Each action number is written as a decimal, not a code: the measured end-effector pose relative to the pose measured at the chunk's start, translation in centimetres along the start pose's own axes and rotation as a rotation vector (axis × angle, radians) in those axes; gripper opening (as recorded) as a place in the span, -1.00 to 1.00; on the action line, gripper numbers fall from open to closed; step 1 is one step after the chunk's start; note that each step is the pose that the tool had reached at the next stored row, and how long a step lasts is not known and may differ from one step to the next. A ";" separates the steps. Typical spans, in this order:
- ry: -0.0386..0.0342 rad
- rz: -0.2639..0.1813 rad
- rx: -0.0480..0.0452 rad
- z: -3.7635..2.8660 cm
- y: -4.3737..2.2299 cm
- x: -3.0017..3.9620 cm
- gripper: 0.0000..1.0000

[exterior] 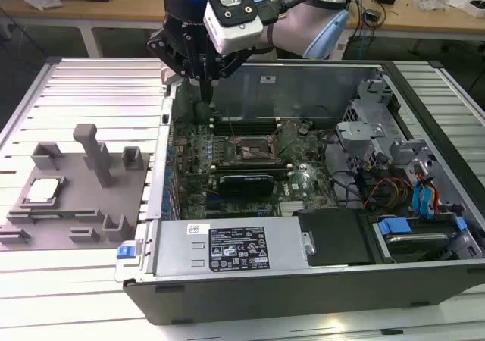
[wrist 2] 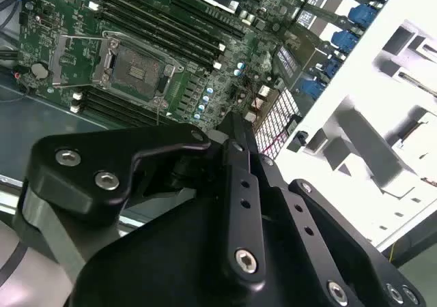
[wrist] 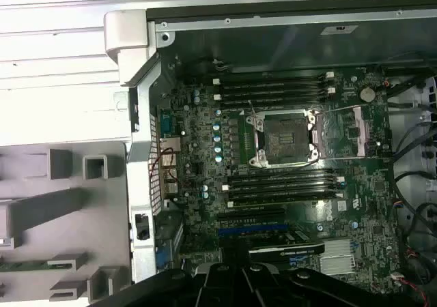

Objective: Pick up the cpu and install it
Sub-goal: 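Reach for the cpu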

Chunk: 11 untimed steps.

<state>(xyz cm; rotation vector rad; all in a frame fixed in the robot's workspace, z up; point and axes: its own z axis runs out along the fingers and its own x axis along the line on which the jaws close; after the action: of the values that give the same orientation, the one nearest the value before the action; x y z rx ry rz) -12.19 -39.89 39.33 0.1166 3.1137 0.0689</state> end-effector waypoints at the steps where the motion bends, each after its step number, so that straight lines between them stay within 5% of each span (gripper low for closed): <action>1: 0.0000 0.000 0.0000 0.00 0.00 0.00 -0.79; 11: 0.0000 0.000 0.0000 0.00 0.00 0.01 -0.79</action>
<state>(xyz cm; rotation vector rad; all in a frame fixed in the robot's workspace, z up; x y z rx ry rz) -12.19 -39.88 39.33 0.1164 3.1137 0.0689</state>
